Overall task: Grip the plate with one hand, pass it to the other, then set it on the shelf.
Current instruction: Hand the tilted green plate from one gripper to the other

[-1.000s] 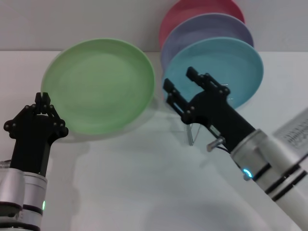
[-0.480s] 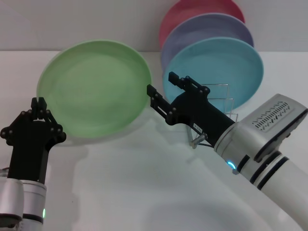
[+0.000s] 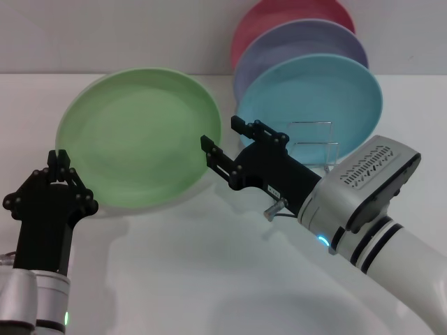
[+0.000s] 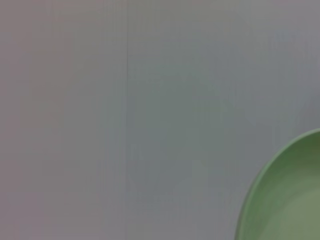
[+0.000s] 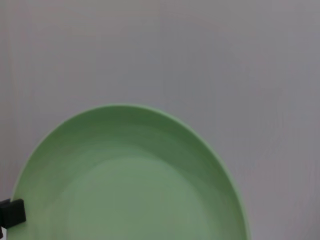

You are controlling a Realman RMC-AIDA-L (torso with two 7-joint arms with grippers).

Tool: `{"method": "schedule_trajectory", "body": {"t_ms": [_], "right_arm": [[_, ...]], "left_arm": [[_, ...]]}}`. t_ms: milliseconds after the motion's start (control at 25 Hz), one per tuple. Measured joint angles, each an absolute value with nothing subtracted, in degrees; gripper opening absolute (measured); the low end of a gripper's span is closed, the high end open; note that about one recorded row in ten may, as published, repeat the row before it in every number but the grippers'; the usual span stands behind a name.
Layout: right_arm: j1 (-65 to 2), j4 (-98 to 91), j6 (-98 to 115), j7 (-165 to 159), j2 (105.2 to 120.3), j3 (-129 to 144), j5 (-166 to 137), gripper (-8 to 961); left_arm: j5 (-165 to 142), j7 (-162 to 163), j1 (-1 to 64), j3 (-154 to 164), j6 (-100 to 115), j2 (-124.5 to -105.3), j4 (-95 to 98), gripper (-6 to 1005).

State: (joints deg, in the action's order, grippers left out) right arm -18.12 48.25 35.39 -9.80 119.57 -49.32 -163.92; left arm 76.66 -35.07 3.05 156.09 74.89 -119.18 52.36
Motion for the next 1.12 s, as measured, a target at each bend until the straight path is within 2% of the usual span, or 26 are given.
{"method": "schedule_trajectory", "body": {"t_ms": [560,800,1120], "right_arm": [[-19.0,47.5,35.4,-9.6,119.7,-49.4,-163.8,599],[-19.3,47.2,35.7,-9.6,119.71,-49.7,-163.8,389],[-19.3,47.1,35.8,-9.7,119.7,-49.9,-163.8,349]], "left_arm": [[78.5,-36.4,3.3,158.4,76.5,-119.18,52.6,53],[78.6,-36.4,3.3,158.7,76.6,-119.18,52.7,54],[78.6,-36.5,3.3,159.0,76.6,-119.18,52.7,56]]}}
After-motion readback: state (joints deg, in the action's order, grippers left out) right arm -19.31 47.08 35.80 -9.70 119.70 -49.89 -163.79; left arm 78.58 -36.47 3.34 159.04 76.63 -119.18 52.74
